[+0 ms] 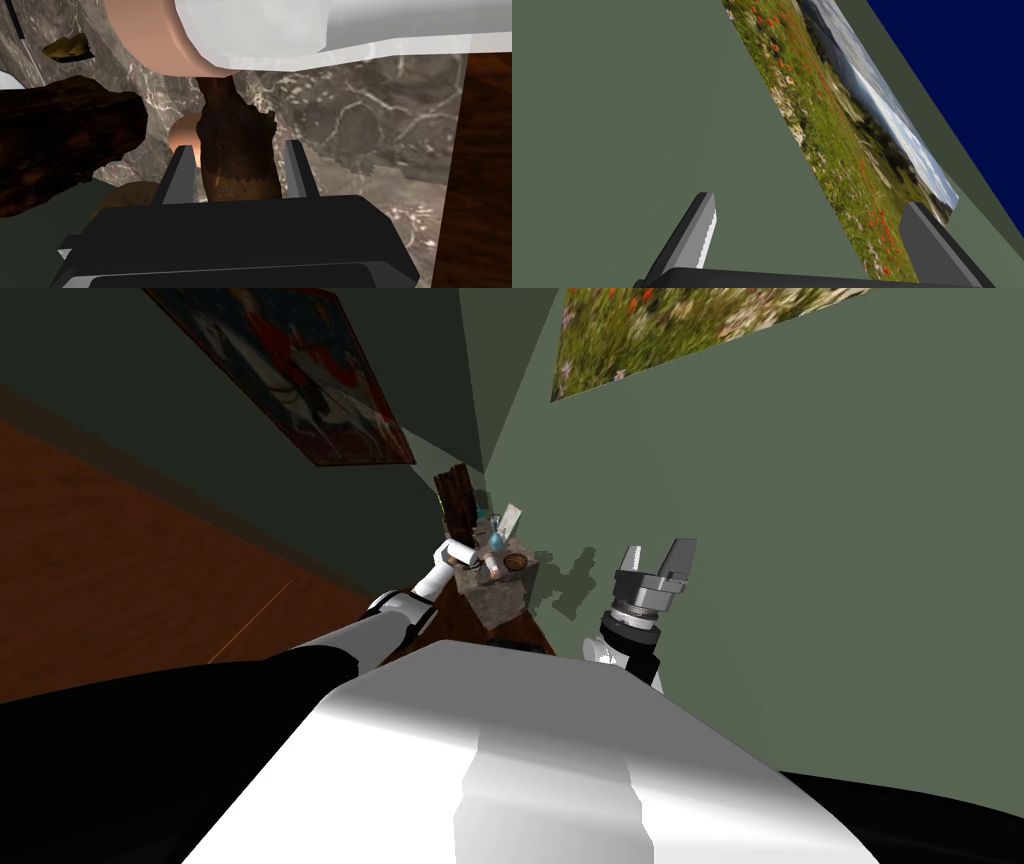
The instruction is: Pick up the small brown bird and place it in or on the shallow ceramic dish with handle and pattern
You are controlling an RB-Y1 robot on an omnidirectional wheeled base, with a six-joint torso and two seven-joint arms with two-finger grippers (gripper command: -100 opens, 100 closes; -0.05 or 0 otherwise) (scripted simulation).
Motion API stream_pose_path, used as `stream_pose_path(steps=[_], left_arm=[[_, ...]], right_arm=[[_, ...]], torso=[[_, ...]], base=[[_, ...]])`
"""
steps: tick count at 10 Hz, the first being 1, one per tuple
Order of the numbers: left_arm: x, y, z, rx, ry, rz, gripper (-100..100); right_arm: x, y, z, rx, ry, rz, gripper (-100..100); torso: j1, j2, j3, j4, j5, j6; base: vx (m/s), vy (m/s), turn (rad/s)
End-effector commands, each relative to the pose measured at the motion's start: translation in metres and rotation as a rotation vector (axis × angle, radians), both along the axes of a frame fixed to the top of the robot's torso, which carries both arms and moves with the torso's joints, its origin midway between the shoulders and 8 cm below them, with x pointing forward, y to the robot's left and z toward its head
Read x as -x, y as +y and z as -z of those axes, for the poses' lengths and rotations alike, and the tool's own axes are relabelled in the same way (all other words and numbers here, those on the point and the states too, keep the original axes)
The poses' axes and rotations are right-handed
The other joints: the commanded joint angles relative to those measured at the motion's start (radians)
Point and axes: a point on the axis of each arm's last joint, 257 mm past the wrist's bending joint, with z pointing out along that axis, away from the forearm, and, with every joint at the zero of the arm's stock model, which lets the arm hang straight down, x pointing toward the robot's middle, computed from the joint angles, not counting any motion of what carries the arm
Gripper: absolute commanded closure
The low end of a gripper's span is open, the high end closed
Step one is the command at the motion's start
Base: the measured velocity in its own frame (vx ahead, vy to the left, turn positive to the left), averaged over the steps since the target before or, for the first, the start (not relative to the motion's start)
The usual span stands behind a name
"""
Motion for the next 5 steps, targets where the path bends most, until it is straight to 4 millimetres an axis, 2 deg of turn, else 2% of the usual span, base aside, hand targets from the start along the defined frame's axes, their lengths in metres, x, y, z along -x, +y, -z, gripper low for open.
stream_pose_path(steps=[1, 3, 4, 5], left_arm=[[-0.001, 0.010, -0.013, -0.009, -0.022, -0.014, 100], [-0.005, 0.029, -0.031, -0.035, -0.054, -0.036, 100], [-0.006, 0.033, -0.034, -0.026, -0.061, -0.048, 100], [-0.007, 0.045, -0.043, -0.041, -0.074, -0.064, 100]], right_arm=[[0.000, 0.000, 0.000, 0.000, 0.000, 0.000, 0], [0.000, 0.000, 0.000, 0.000, 0.000, 0.000, 0], [0.000, 0.000, 0.000, 0.000, 0.000, 0.000, 0], [0.000, 0.000, 0.000, 0.000, 0.000, 0.000, 0]], torso=[[0.000, 0.000, 0.000, 0.000, 0.000, 0.000], [0.001, 0.001, 0.001, 0.001, 0.000, 0.001], [0.000, 0.003, 0.002, 0.001, 0.000, 0.002], [0.000, 0.002, 0.001, 0.001, -0.001, 0.000]], base=[[-0.073, -0.017, -0.116], [-0.122, 0.001, -0.252], [-0.087, -0.008, -0.121], [-0.079, -0.028, -0.172]])
